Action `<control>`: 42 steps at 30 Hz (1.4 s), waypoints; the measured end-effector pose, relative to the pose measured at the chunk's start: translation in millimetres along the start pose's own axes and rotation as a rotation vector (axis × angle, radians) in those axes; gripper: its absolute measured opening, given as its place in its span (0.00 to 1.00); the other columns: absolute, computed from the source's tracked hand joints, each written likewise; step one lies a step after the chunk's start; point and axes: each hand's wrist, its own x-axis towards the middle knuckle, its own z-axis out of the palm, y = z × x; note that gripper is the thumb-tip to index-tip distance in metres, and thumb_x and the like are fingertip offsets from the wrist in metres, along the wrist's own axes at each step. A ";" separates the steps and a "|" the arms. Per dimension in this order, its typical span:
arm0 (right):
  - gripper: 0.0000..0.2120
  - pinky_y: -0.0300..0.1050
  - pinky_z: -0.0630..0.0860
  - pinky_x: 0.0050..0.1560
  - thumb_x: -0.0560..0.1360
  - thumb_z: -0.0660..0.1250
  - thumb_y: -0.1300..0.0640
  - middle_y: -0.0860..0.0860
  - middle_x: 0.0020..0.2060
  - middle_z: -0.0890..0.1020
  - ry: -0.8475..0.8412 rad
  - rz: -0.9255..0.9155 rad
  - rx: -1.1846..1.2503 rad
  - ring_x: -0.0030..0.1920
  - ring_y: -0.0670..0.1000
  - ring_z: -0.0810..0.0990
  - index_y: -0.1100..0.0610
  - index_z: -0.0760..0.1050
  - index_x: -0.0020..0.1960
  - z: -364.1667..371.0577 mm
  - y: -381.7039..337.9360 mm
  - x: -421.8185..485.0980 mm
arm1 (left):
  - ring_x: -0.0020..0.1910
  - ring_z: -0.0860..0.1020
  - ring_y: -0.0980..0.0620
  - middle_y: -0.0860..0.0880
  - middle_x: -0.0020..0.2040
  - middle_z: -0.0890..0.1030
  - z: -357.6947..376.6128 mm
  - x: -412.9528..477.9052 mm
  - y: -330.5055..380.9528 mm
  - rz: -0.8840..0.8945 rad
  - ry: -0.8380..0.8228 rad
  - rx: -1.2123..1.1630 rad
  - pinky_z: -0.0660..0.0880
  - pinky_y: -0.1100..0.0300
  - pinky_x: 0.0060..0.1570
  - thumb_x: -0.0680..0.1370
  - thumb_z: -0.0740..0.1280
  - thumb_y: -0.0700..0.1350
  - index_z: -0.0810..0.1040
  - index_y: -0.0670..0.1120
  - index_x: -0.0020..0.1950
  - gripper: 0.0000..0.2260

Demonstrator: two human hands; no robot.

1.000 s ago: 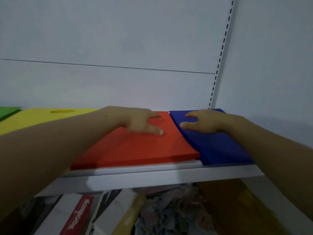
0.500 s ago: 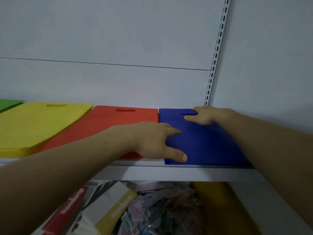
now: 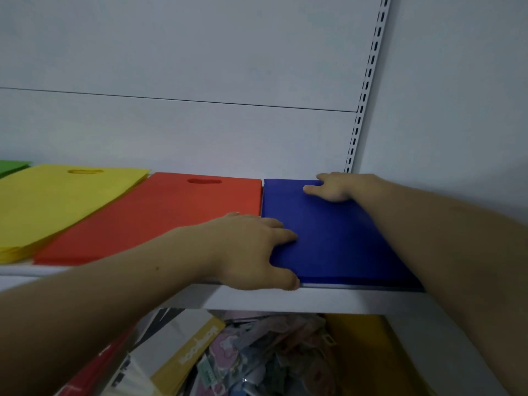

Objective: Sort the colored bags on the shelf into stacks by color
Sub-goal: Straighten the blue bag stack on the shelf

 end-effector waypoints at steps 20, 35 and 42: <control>0.42 0.52 0.63 0.65 0.72 0.46 0.26 0.54 0.73 0.65 0.001 -0.017 0.024 0.70 0.56 0.66 0.54 0.62 0.74 1.1 9.8 24.9 | 0.73 0.60 0.53 0.55 0.76 0.56 4.4 1.9 3.2 0.024 0.013 0.069 0.56 0.51 0.71 0.74 0.51 0.70 0.49 0.57 0.77 0.35; 0.39 0.50 0.65 0.63 0.75 0.45 0.29 0.55 0.71 0.68 0.041 -0.047 -0.022 0.68 0.56 0.68 0.56 0.65 0.72 7.1 7.3 23.1 | 0.75 0.57 0.52 0.54 0.77 0.52 0.7 -1.0 3.7 0.010 -0.035 0.049 0.54 0.50 0.72 0.70 0.51 0.74 0.49 0.56 0.77 0.40; 0.37 0.51 0.65 0.64 0.76 0.46 0.30 0.55 0.71 0.68 0.044 -0.066 -0.005 0.68 0.56 0.68 0.55 0.64 0.72 6.3 2.1 21.9 | 0.73 0.61 0.52 0.55 0.77 0.54 1.1 -0.3 5.3 0.033 -0.001 0.022 0.59 0.53 0.70 0.73 0.54 0.70 0.50 0.56 0.77 0.36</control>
